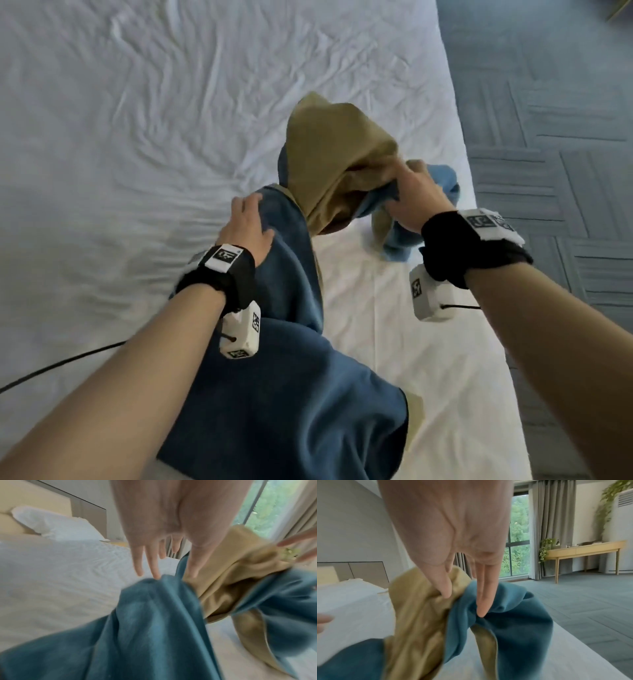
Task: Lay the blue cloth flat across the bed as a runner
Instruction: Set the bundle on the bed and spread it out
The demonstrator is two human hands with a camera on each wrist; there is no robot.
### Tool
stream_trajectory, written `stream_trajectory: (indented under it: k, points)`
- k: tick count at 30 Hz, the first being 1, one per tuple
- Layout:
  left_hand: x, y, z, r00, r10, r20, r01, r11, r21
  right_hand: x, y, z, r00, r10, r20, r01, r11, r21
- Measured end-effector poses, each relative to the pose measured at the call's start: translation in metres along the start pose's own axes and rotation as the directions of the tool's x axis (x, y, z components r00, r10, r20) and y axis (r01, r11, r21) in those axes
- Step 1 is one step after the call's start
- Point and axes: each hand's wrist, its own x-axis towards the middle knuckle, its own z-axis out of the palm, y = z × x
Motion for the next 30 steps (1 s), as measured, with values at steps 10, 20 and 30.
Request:
stream_trajectory:
  k: [10,20,30]
  points:
    - [-0.056,-0.058,0.056,0.924,-0.192,0.332,0.137,0.974,0.182,-0.123,0.023,0.150,0.787,0.136,0.601,-0.120,0.990,-0.068]
    - [-0.052,-0.107,0.090,0.885,-0.403,0.235,0.391,0.915,0.097,-0.103,-0.001,0.220,0.754,0.123,0.645,-0.394,0.871,0.295]
    - [-0.020,-0.089,0.076,0.858,-0.194,0.476,0.120,0.976,0.181,-0.054,-0.035,0.197,0.837,0.057,0.544,-0.148,0.981,0.124]
